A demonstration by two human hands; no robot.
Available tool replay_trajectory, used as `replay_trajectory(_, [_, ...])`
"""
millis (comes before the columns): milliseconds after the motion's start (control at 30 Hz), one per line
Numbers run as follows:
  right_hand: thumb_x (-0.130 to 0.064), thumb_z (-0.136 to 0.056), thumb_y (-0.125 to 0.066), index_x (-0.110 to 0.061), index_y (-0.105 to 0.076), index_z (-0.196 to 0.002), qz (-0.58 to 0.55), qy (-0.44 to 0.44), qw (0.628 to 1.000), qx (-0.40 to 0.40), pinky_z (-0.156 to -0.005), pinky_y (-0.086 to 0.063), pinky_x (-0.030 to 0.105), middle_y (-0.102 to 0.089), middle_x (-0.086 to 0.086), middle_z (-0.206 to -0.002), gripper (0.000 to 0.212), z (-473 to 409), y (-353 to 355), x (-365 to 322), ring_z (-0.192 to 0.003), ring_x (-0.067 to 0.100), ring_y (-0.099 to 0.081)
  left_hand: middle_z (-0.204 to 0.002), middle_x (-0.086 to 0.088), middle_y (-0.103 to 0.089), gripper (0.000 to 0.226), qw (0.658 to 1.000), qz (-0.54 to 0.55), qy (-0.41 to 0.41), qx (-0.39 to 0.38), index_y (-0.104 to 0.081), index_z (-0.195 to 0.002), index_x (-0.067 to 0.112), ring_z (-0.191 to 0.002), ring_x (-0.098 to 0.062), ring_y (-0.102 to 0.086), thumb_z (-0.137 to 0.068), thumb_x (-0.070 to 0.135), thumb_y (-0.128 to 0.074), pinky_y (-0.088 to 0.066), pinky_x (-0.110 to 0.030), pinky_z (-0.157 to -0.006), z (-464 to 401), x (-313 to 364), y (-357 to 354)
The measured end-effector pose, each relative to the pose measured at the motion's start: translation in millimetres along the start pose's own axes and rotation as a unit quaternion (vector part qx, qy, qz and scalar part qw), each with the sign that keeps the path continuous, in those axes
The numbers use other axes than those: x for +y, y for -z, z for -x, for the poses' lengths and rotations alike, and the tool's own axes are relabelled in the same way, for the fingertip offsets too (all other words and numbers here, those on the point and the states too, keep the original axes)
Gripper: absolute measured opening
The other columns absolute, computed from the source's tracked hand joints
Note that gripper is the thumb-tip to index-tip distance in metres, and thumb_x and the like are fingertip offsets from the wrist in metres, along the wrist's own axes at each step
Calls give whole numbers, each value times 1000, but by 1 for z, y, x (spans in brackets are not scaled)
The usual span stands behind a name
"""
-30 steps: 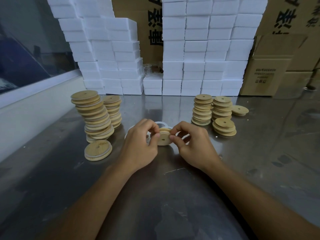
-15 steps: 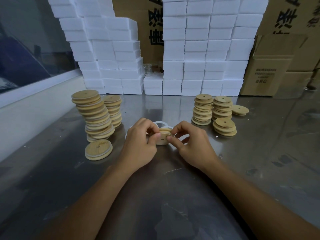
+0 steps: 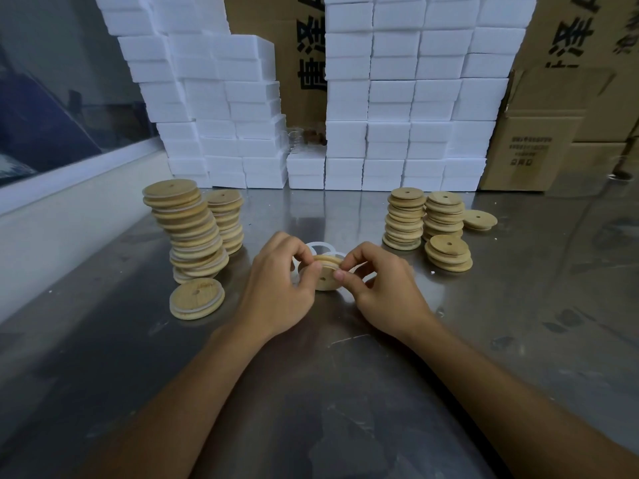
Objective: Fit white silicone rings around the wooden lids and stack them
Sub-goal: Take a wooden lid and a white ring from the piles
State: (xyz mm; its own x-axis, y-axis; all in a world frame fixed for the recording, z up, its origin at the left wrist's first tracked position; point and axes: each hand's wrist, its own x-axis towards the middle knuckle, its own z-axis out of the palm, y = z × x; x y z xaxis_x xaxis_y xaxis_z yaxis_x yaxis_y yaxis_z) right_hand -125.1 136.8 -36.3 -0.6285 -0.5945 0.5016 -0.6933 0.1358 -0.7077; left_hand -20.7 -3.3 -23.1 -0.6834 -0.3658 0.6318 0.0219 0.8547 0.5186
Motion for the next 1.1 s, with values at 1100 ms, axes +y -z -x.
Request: replay_trajectory(1100, [-23, -97, -60, -8, -66, -84, -267, -184, 939, -119, -49, -43, 18, -67, 6, -76, 21, -2, 6, -18, -55, 13, -59, -64, -7, -61, 16, 904, 351, 237, -53, -58, -103, 17, -50, -28, -50, -100, 32, -53, -42, -30, -41, 2, 3, -17])
